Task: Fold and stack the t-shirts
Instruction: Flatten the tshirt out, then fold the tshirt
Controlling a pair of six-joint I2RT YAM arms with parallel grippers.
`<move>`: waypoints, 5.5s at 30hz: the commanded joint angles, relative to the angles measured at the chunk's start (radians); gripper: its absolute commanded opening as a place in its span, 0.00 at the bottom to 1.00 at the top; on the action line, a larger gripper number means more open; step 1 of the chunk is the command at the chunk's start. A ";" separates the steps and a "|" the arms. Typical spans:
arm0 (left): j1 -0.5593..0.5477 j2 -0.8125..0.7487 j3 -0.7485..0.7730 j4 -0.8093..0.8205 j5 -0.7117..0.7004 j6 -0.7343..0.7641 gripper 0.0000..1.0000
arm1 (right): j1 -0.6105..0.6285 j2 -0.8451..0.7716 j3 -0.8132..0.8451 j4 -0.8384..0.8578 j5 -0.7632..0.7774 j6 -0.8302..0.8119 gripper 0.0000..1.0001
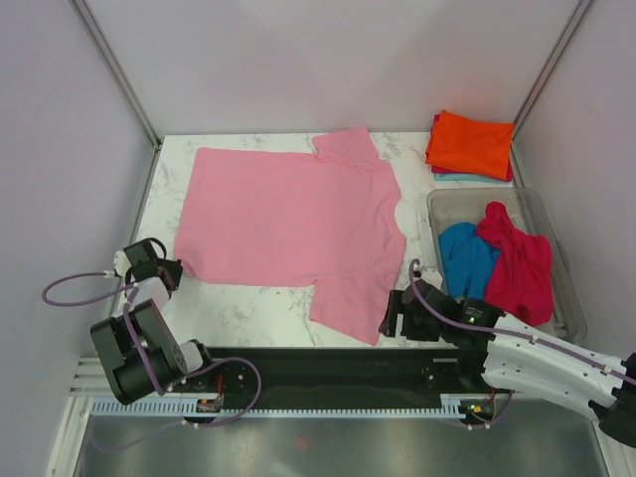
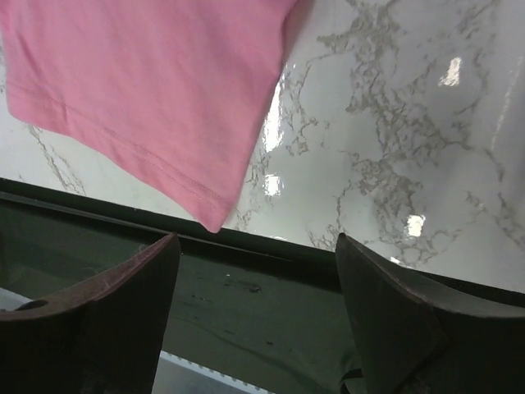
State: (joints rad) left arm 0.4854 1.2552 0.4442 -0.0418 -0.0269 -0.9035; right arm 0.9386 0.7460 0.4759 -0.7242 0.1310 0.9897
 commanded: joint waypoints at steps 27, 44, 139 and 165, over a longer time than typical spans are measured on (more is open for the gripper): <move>-0.010 -0.166 0.008 -0.055 -0.007 0.023 0.02 | 0.279 0.395 0.010 0.275 0.182 0.234 0.00; -0.008 -0.043 0.433 -0.449 0.199 0.439 0.02 | 0.104 0.374 0.564 -0.038 0.423 -0.058 0.00; -0.513 -0.401 0.332 -0.619 0.320 0.476 0.60 | -0.452 1.187 0.837 0.473 -0.159 -0.307 0.58; -0.527 -0.395 0.330 -0.613 0.329 0.479 0.60 | -0.452 1.317 1.124 0.367 -0.154 -0.332 0.23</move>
State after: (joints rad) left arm -0.0372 0.8703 0.7620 -0.6815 0.2726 -0.4442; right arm 0.4866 2.0167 1.5013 -0.3340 -0.0288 0.6670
